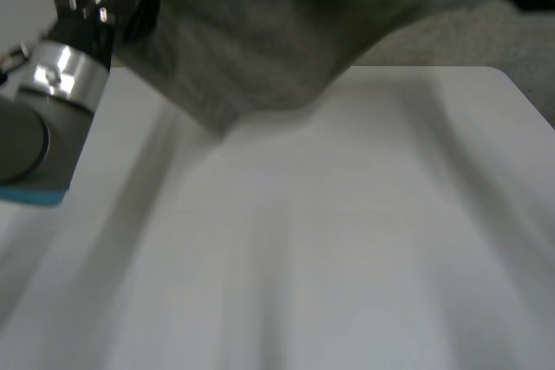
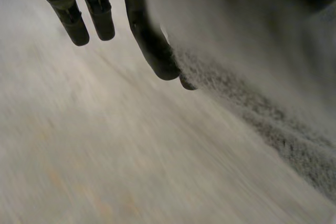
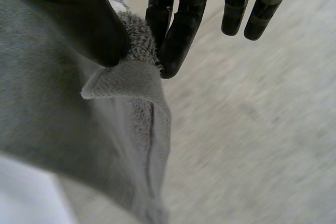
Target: Fold the towel.
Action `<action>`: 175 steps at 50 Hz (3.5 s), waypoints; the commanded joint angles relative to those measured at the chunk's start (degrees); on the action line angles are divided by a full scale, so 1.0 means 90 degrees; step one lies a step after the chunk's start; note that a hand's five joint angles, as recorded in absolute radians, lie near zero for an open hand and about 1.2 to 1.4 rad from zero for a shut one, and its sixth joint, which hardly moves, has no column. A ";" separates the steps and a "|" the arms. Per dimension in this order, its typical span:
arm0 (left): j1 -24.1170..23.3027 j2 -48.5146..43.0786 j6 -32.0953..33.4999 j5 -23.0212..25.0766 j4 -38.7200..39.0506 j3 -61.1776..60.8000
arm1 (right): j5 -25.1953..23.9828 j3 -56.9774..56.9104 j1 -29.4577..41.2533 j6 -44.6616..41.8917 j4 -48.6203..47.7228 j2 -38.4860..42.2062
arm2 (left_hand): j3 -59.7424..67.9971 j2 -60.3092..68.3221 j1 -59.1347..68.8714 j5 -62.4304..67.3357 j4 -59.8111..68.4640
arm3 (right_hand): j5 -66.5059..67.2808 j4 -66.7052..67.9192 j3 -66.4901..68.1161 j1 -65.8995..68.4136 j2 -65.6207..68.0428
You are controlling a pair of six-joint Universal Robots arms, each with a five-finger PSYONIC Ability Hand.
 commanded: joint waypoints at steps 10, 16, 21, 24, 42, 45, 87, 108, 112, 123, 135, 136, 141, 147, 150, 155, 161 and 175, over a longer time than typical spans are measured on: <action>0.0457 -0.0651 0.1040 0.0211 -0.1410 -0.1474 | -0.0441 0.2439 -0.0636 -0.1863 0.0414 0.0495 | -0.0244 0.0339 0.0700 0.0357 -0.0298 | 0.0470 0.0182 0.0092 0.0367 0.0388; 0.0359 -0.0544 0.1304 0.0221 -0.2510 -0.1474 | -0.0450 0.2332 -0.0714 -0.1931 0.1261 0.0184 | -0.0244 0.0339 0.0700 0.0357 -0.0298 | 0.0470 0.0182 0.0092 0.0367 0.0388; 0.0340 0.0023 0.1284 0.0328 -0.3480 -0.1484 | -0.0499 0.2243 -0.0880 -0.1921 0.2035 -0.0355 | -0.0244 0.0339 0.0700 0.0357 -0.0298 | 0.0470 0.0182 0.0092 0.0367 0.0388; 0.0320 0.0462 0.1255 0.0367 -0.4124 -0.1474 | -0.0519 0.2126 -0.0899 -0.1980 0.2670 -0.0550 | -0.0244 0.0339 0.0700 0.0357 -0.0298 | 0.0470 0.0182 0.0092 0.0367 0.0388; 0.0379 0.0323 0.0747 -0.0274 -0.6576 0.0249 | 0.1500 -0.0584 0.0260 -0.4490 0.5893 0.1858 | -0.0244 0.0339 0.0700 0.0357 -0.0298 | 0.0470 0.0182 0.0092 0.0367 0.0388; 0.0203 -0.0807 0.0737 -0.0814 -0.6175 0.1494 | 0.1990 -0.2457 0.0945 -0.4364 0.5164 0.2642 | -0.0244 0.0339 0.0700 0.0357 -0.0298 | 0.0470 0.0182 0.0092 0.0367 0.0388; 0.0672 -0.0788 0.0884 0.0074 -0.1107 -0.1582 | -0.0099 0.2183 0.0205 -0.3012 0.1127 0.1421 | -0.0244 0.0339 0.0700 0.0357 -0.0298 | 0.0470 0.0182 0.0092 0.0367 0.0388; 0.0662 0.0960 0.1216 0.0309 -0.3812 -0.2109 | -0.0997 0.2282 -0.1349 -0.4070 0.3461 -0.0238 | -0.0244 0.0339 0.0700 0.0357 -0.0298 | 0.0470 0.0182 0.0092 0.0367 0.0388; 0.0672 0.1408 0.1332 0.0483 -0.5019 -0.2119 | -0.1250 0.2195 -0.1845 -0.4565 0.4268 -0.0374 | -0.0244 0.0339 0.0700 0.0357 -0.0298 | 0.0470 0.0182 0.0092 0.0367 0.0388; 0.0896 0.2151 0.2738 0.0865 -0.6868 -0.2646 | -0.1144 0.2575 -0.2803 -0.8468 0.7558 -0.0151 | -0.0244 0.0339 0.0700 0.0357 -0.0298 | 0.0470 0.0182 0.0092 0.0367 0.0388; 0.1013 0.1722 0.2729 0.0855 -0.6790 -0.1552 | -0.1544 0.1120 -0.2442 -0.7712 0.7709 0.0719 | -0.0244 0.0339 0.0700 0.0357 -0.0298 | 0.0470 0.0182 0.0092 0.0367 0.0388; 0.0946 0.1403 0.2729 0.0836 -0.6752 -0.1291 | -0.1476 0.0705 -0.2123 -0.7306 0.7516 0.1029 | -0.0244 0.0339 0.0700 0.0357 -0.0298 | 0.0470 0.0182 0.0092 0.0367 0.0388; 0.0711 0.0404 0.2720 0.0777 -0.6722 -0.0478 | -0.0919 -0.0471 -0.1446 -0.6033 0.6938 0.1813 | -0.0244 0.0339 0.0700 0.0357 -0.0298 | 0.0470 0.0182 0.0092 0.0367 0.0388; 0.0633 -0.0776 0.2729 0.0758 -0.6673 0.0457 | -0.0091 -0.1330 -0.0667 -0.5048 0.6139 0.2378 | -0.0244 0.0339 0.0700 0.0357 -0.0298 | 0.0470 0.0182 0.0092 0.0367 0.0388; 0.0633 -0.1099 0.2729 0.0758 -0.6663 0.0693 | 0.0047 -0.1399 -0.0383 -0.4852 0.5874 0.2467 | -0.0244 0.0339 0.0700 0.0357 -0.0298 | 0.0470 0.0182 0.0092 0.0367 0.0388; 0.0633 -0.1217 0.2729 0.0768 -0.6654 0.0733 | 0.0077 -0.1389 -0.0245 -0.4559 0.5591 0.2477 | -0.0244 0.0339 0.0700 0.0357 -0.0298 | 0.0470 0.0182 0.0092 0.0367 0.0388; 0.0633 -0.1217 0.2729 0.0768 -0.6654 0.0742 | 0.0087 -0.1389 -0.0206 -0.4363 0.5327 0.2467 | -0.0244 0.0339 0.0700 0.0357 -0.0298 | 0.0470 0.0182 0.0092 0.0367 0.0388; 0.0545 0.0108 0.2263 0.0777 -0.6673 0.0206 | -0.0117 -0.0034 -0.0215 -0.3993 0.4468 0.1094 | -0.0244 0.0339 0.0700 0.0357 -0.0298 | 0.0470 0.0182 0.0092 0.0367 0.0388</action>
